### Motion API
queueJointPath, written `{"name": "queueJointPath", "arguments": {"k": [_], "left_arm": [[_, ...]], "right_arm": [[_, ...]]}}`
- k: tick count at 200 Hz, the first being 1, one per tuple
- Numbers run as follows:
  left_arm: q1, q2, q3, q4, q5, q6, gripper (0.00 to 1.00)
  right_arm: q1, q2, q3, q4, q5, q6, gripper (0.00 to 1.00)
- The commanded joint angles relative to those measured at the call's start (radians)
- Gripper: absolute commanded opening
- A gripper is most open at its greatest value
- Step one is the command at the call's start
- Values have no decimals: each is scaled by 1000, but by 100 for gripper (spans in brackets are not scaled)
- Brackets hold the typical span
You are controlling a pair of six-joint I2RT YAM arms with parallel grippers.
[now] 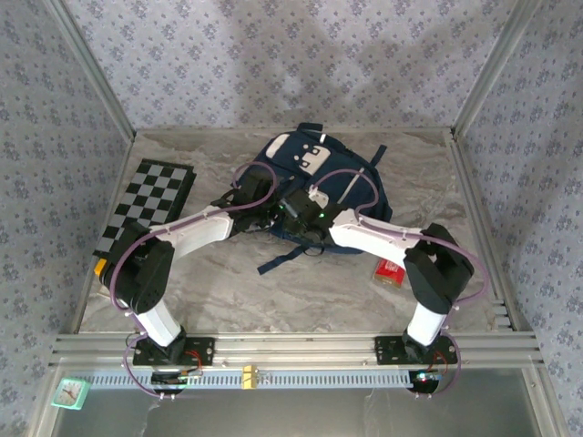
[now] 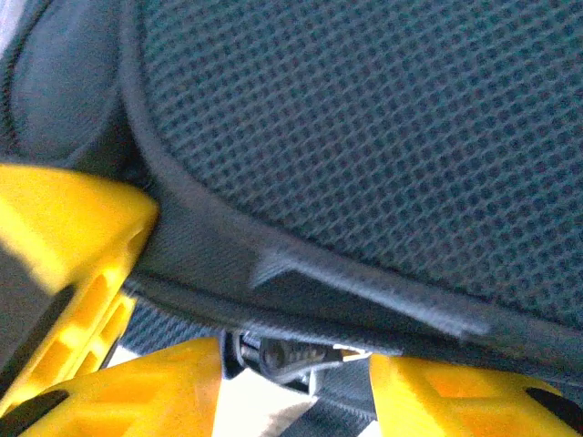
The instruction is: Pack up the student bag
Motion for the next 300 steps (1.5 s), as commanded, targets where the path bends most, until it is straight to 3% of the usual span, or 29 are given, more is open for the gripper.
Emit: {"name": "queueJointPath", "arguments": {"k": [1, 38, 64, 95, 132, 158, 209, 253, 300], "left_arm": [[-17, -49, 9, 48, 49, 9, 0], [-8, -49, 14, 36, 46, 21, 0], [-1, -49, 13, 39, 53, 23, 0], [0, -48, 11, 44, 53, 25, 0], [1, -53, 9, 39, 54, 25, 0], [1, -57, 3, 44, 55, 22, 0], [10, -56, 6, 31, 47, 35, 0], [61, -54, 25, -5, 50, 77, 0], [134, -29, 58, -27, 67, 133, 0]], "right_arm": [[-10, 32, 41, -100, 173, 121, 47], [-1, 12, 21, -162, 218, 143, 41], [3, -14, -3, -136, 189, 76, 37], [3, -8, -36, 0, 91, 13, 32], [-2, 11, -36, 56, 90, 20, 31], [-14, 16, -36, 96, 93, 7, 25], [-10, -23, -25, -2, 143, -52, 11], [-4, -101, -36, -163, 119, -132, 8], [-9, -242, -181, -291, 127, -243, 5]]}}
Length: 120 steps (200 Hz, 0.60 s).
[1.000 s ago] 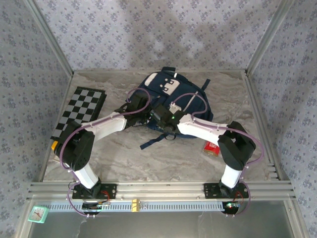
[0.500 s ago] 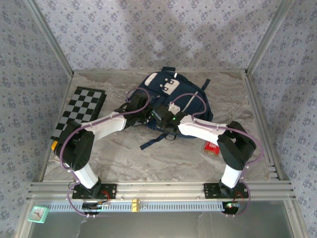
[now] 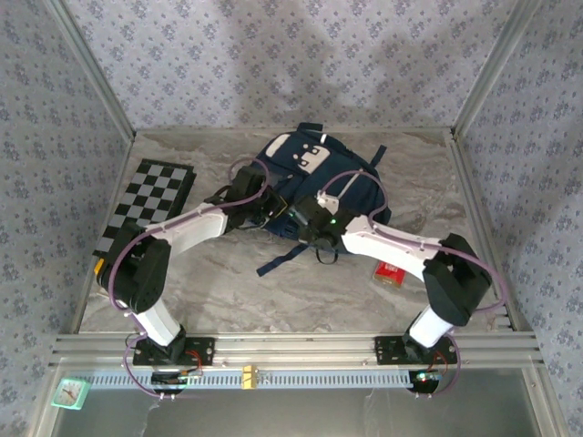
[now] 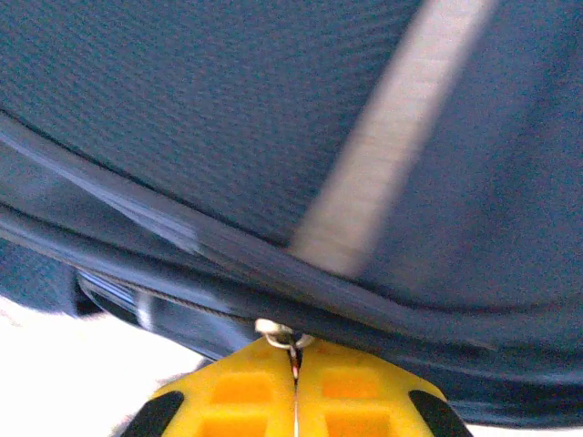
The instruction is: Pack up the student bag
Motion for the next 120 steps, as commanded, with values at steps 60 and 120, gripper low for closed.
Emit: {"name": "queueJointPath", "arguments": {"k": [60, 120], "left_arm": [[130, 130, 246, -102, 49, 254, 0], [169, 176, 314, -136, 173, 351, 13]], "right_arm": [[-56, -204, -109, -143, 13, -278, 0], [-45, -113, -15, -3, -130, -314, 0]]}}
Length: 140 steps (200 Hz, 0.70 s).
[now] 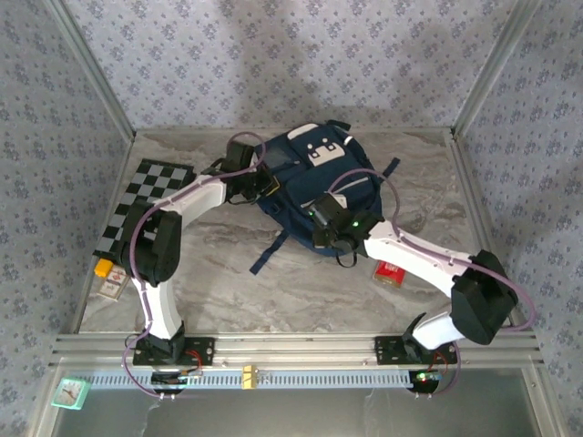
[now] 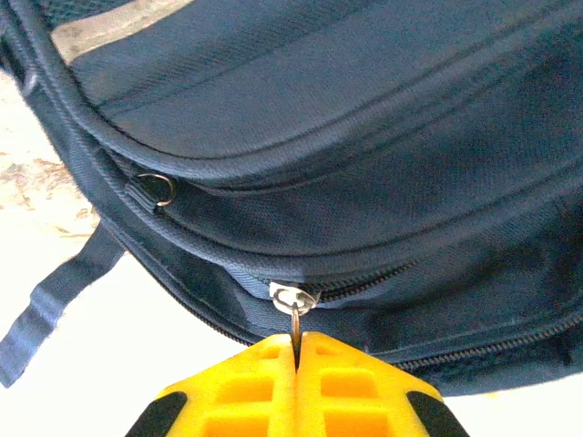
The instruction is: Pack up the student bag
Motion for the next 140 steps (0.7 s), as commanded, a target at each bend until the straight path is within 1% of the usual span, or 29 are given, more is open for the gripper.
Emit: {"name": "queueJointPath", "arguments": {"k": [1, 8, 18, 23, 34, 44, 59, 73, 88, 102, 121, 140], "left_arm": [[26, -38, 15, 21, 55, 71, 14], [28, -65, -11, 21, 61, 66, 21], [27, -107, -53, 26, 63, 48, 33], [27, -127, -80, 33, 70, 31, 37], [23, -179, -150, 67, 77, -26, 43], [15, -223, -219, 112, 82, -87, 47], [-22, -273, -304, 161, 70, -198, 48], [-81, -300, -355, 211, 49, -286, 49], [-155, -307, -389, 245, -2, -378, 48], [-202, -296, -407, 288, -31, -456, 47], [-250, -269, -409, 317, -64, -513, 42], [-276, -239, -397, 323, -101, -551, 41]], "right_arm": [[3, 14, 44, 10, -41, -33, 0], [-1, 13, 42, 13, -41, -28, 0], [-3, 10, 34, 31, -54, -31, 0], [-2, 10, 29, 43, -64, -33, 0], [2, 11, 19, 62, -80, -29, 0], [5, 11, 12, 65, -80, -20, 0], [7, 9, 2, 68, -72, -13, 0], [8, 10, -5, 76, -77, -11, 0], [8, 10, -6, 74, -75, -10, 0], [8, 9, -6, 71, -67, -4, 0], [8, 6, -14, 80, -66, -3, 0], [8, 8, -23, 92, -67, 1, 0]]}}
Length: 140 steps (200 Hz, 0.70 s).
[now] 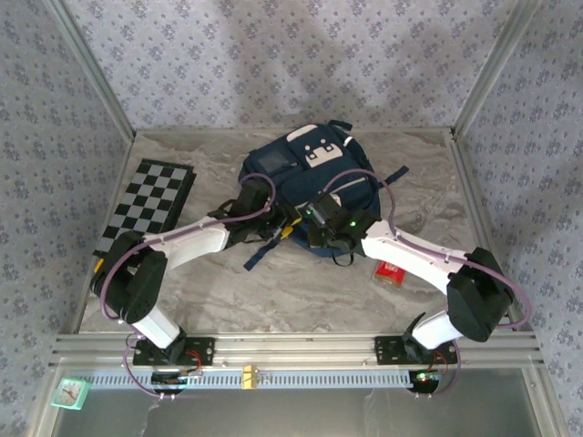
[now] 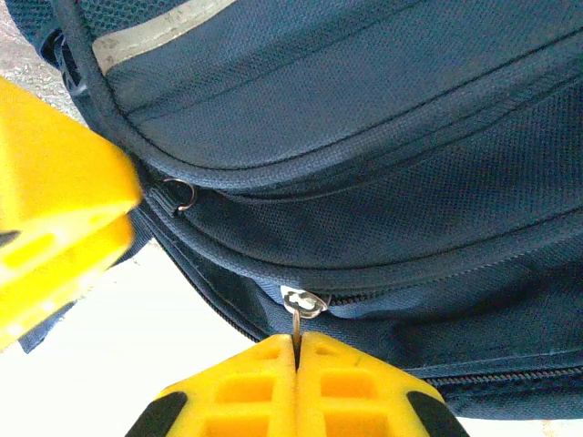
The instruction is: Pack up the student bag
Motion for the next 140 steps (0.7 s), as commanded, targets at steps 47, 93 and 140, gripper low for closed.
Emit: {"name": "queueJointPath", "arguments": {"k": [47, 93, 140], "left_arm": [[-60, 75, 61, 61, -186, -143, 28], [-65, 91, 81, 32, -256, -139, 11], [-55, 53, 98, -62, -313, -56, 0]], "right_arm": [[6, 4, -19, 54, -2, 7, 0], [-4, 23, -17, 49, 16, -11, 0], [-31, 13, -33, -4, 40, -73, 0]]}}
